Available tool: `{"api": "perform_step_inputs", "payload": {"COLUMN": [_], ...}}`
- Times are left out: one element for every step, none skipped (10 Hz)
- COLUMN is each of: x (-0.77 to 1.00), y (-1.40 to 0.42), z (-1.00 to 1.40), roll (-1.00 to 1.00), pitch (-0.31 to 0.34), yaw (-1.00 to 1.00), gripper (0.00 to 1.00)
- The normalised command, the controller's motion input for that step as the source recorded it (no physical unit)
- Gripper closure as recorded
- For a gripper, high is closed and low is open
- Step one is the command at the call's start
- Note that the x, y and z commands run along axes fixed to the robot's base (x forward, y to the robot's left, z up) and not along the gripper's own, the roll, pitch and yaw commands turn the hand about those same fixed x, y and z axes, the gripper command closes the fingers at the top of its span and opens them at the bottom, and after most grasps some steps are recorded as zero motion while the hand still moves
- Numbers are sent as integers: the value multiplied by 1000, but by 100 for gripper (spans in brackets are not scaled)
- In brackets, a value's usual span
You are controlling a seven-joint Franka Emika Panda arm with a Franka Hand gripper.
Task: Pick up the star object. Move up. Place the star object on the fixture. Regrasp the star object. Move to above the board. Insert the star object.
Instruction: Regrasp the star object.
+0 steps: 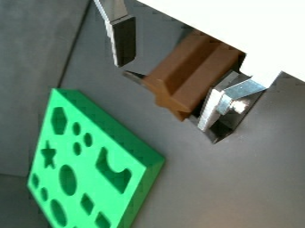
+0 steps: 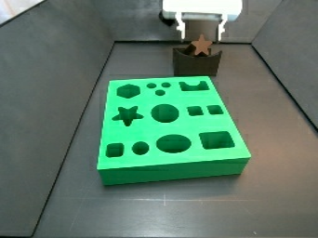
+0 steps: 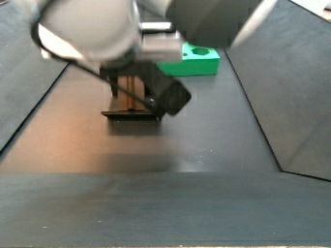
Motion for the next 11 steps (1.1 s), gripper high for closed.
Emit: {"api": "perform_step_inputs", "payload": {"x": [-36, -30, -25, -22, -117, -110, -116, -116, -75, -33, 1], "y": [9, 10, 13, 13, -829, -793, -667, -510, -283, -106, -34], "z": [859, 669, 478, 284, 903, 846, 723, 541, 259, 51, 3], "roll": [40, 37, 37, 38, 1000, 1000, 1000, 1000, 1000, 1000, 1000], "pitch": [66, 73, 76, 79, 54, 52, 42, 34, 31, 30, 33], "yaw": [-1, -11, -17, -26, 16, 16, 16, 15, 14, 14, 14], "gripper": [0, 0, 0, 0, 0, 0, 0, 0, 0, 0, 0]}}
